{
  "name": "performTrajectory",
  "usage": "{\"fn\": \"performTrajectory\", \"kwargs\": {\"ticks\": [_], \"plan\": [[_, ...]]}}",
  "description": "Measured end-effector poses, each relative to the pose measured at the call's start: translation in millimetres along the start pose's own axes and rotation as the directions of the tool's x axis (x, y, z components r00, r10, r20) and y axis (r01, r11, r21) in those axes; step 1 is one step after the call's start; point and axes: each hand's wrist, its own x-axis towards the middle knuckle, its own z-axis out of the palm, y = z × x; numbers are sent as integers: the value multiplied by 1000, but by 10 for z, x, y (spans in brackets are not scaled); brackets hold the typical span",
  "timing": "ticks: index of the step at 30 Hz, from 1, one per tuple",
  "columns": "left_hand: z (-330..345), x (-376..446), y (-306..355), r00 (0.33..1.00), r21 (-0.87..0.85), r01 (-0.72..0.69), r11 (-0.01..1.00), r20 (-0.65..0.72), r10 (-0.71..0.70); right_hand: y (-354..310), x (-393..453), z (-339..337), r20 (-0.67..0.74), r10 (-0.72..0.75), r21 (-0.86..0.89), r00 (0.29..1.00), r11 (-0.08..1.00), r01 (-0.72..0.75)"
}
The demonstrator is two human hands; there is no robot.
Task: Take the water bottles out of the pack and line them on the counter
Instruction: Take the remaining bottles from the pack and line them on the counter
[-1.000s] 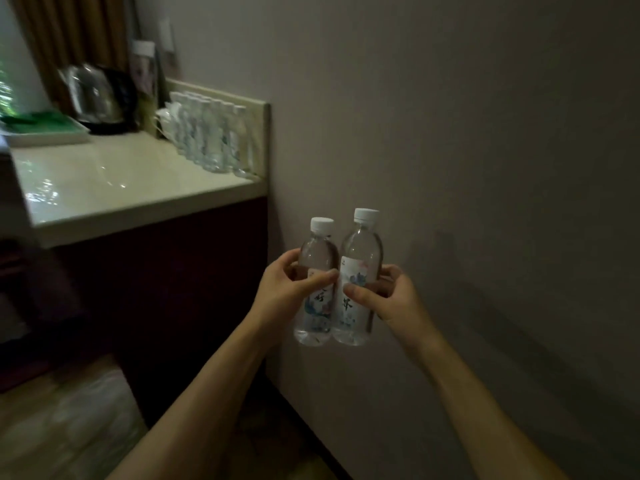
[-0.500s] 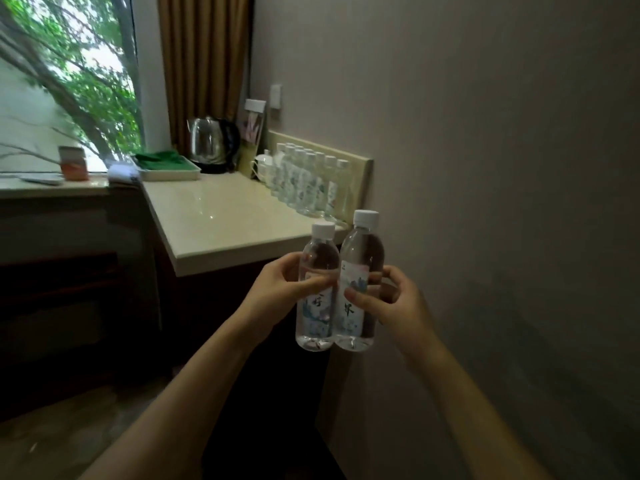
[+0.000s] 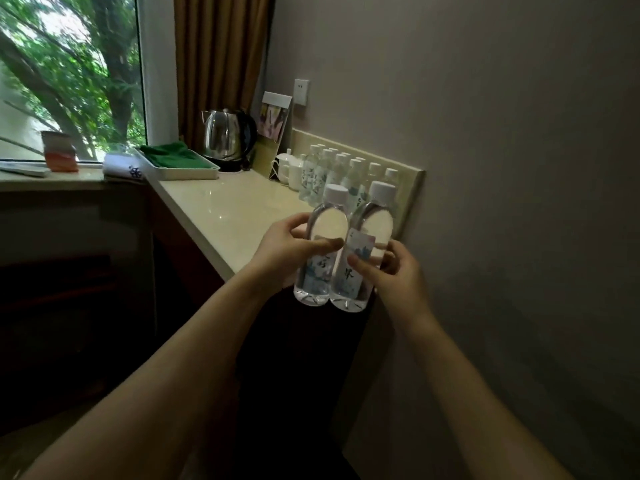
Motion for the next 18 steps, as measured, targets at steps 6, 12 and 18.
{"fn": "performTrajectory", "kwargs": {"ticks": [6, 12, 18], "plan": [[-245, 284, -118, 999, -74, 22, 997, -30, -24, 170, 227, 306, -83, -11, -60, 996, 998, 6], [-387, 791, -163, 999, -91, 32, 995, 0, -32, 348, 657, 389, -102, -17, -101, 995, 995, 6], [-443, 1452, -267, 998, -39, 41, 998, 42, -39, 593, 1207, 350, -130, -23, -107, 991, 994, 9]]}}
